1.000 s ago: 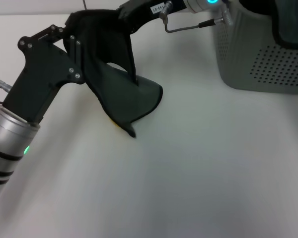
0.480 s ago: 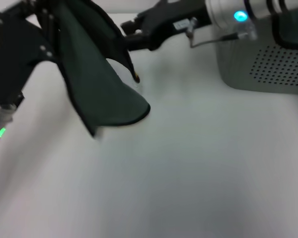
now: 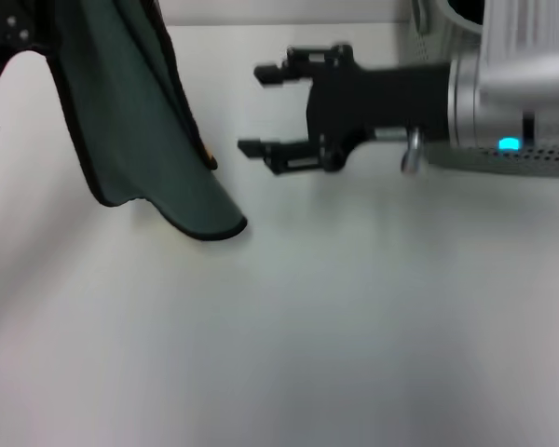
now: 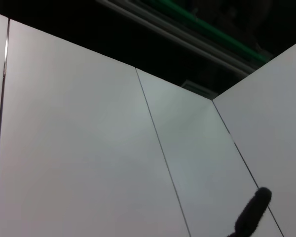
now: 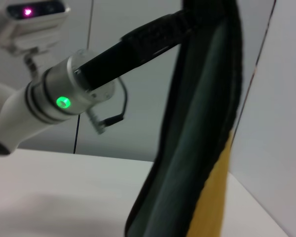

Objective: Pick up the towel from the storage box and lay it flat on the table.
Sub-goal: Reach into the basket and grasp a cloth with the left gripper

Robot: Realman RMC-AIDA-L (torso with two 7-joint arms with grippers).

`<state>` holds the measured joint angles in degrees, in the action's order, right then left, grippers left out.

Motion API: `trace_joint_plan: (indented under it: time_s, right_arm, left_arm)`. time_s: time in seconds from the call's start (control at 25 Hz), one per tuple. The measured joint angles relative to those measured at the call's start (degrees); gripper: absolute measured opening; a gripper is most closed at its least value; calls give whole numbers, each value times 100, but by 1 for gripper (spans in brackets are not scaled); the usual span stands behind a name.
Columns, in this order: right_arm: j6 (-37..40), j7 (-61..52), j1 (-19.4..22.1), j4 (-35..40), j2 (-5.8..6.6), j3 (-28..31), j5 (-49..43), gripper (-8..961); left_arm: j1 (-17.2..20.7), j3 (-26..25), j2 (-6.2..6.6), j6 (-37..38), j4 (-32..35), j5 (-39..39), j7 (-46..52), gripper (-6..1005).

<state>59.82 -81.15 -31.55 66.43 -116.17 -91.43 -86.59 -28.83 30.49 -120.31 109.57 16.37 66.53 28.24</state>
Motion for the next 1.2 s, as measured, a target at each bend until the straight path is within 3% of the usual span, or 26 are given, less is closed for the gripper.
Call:
trace_joint_plan:
  time_s: [0.2,0.36,0.4,0.44,0.48,0.64,0.72,0.84,1.2]
  right_arm:
    - [-1131,1536,582,66,1,-1044,864,755]
    - [-2104,4058,852,-163,-2,-2014,2741,753]
    - [-2161,4590,875,-238,1,-2150,3178,753]
    - [-2145,5928,899,-492,0,-2470,4312,752]
    - [-2145,5928,899,-492,0,-2470,4312,752]
    - [-1813,8314,740,-1220,1,-3074,6423,750]
    - [-1686,8894,637,-1476,-1,-3270,6959,751]
    - [-1475,9572,444,-1925,-1,-3598,7771,674]
    - [-1261,9950,-200,-2779,-2,-4230,8840,496]
  left_arm:
    - [14,29,3,4,33,-116,48,10]
    - [18,38,4,4,35,-141,51,10]
    - [18,36,4,4,35,-141,51,10]
    - [18,36,2,4,36,-141,51,10]
    - [18,35,1,4,37,-141,52,10]
    - [17,25,-1,4,34,-141,53,10]
    - [8,26,-1,5,23,-141,55,10]
    - [-2,31,-6,7,10,-141,56,10]
    - [-76,44,-26,12,-42,-140,59,10]
